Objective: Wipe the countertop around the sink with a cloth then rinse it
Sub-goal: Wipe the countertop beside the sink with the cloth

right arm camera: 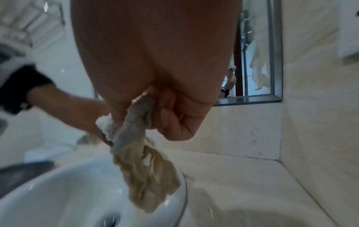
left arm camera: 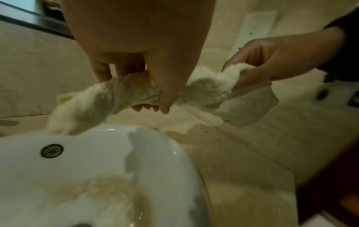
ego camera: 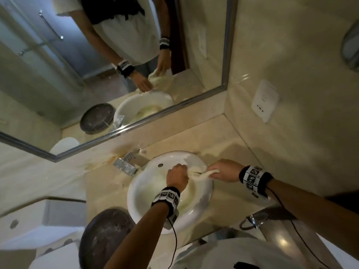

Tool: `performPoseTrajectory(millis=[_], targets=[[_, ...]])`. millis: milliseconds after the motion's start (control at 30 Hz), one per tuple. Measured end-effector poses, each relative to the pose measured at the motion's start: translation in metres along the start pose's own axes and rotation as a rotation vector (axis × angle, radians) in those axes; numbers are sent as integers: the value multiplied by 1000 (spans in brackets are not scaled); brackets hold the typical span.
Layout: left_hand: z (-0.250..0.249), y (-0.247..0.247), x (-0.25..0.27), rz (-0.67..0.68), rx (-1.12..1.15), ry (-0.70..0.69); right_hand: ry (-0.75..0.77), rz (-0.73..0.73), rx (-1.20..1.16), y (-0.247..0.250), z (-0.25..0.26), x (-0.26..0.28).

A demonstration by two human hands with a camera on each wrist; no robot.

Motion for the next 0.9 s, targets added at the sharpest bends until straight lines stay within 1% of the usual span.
performPoseTrajectory(millis=[67,133,267,433,567,733,900], targets=[[-13,-19,11,115,-8,-110,-59,80,147,-23,-11,15],[-29,-36,22,221,-24,-211,-120,134,211,-42,-22,31],[-58,-65,38,301,-61,-339,-163,194,335,-78,-37,61],[-86,-100,55,404,-12,-387,-169,199,443,-99,-55,88],[-89,-132,66,575,-9,-427,-171,304,517,-116,-72,96],[-89,-149,60,548,-115,-389,-169,366,537,-116,-93,90],[-101,-154,55,524,-169,-372,-154,367,547,-112,-116,79]])
Point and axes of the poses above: each hand's wrist, its own x-axis away from the middle knuckle, its own y-axis out of the back of the hand, z = x × y, the point moved 6 cm from there along -x, towards the middle knuckle, and after that the axes turned 1 degree about -y, right-handed, at the moved point
